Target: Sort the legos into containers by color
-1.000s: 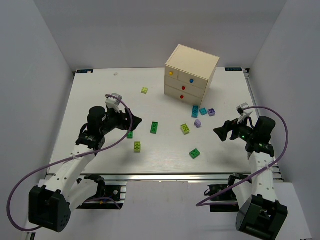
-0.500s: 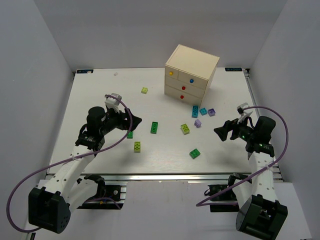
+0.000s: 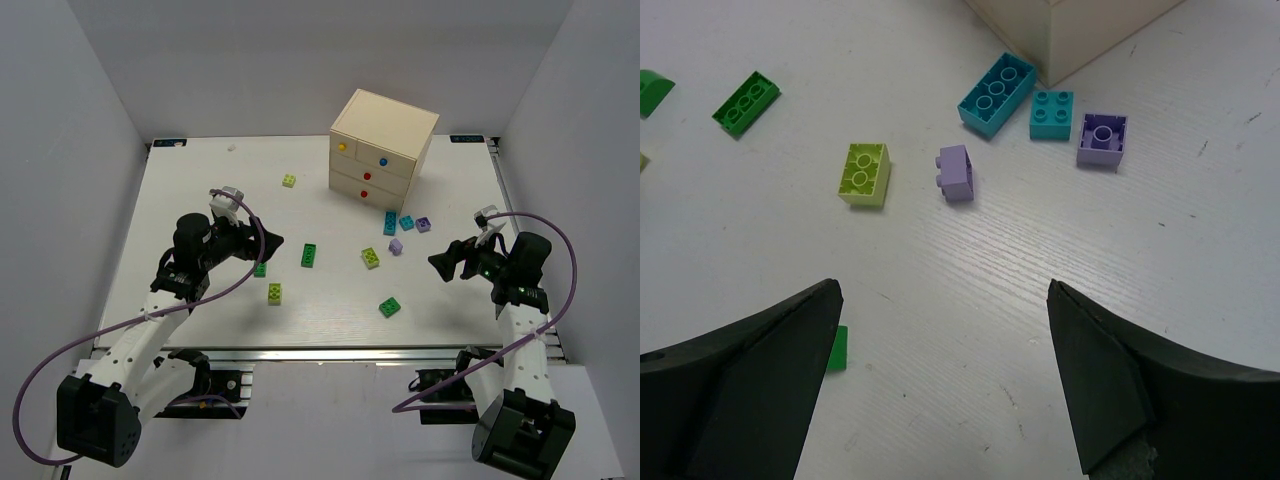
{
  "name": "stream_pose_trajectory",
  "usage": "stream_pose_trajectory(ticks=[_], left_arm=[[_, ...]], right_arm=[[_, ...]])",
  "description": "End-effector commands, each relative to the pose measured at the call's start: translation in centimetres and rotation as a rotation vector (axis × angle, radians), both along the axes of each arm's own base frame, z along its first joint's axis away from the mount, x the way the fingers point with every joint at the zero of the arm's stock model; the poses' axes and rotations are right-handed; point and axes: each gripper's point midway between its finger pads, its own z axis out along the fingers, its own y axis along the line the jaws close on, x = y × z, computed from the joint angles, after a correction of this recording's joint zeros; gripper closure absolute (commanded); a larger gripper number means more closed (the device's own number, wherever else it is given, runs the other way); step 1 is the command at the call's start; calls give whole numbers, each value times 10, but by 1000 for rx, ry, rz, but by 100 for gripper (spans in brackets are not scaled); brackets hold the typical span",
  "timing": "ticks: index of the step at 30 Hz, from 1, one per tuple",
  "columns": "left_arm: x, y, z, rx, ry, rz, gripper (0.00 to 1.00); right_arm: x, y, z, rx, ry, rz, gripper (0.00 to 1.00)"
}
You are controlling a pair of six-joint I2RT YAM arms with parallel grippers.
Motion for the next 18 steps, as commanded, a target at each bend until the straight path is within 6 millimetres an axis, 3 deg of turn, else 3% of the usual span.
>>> stream_pose_trajectory(ticks=[1,18], left_arm=[[-4,-2,9,-6,-38,-19,4],[-5,-3,11,-8,-46,-25,4]], right_arm=[[5,-2,5,-8,-25,-5,12],[4,-2,5,-9,-25,-3,12]])
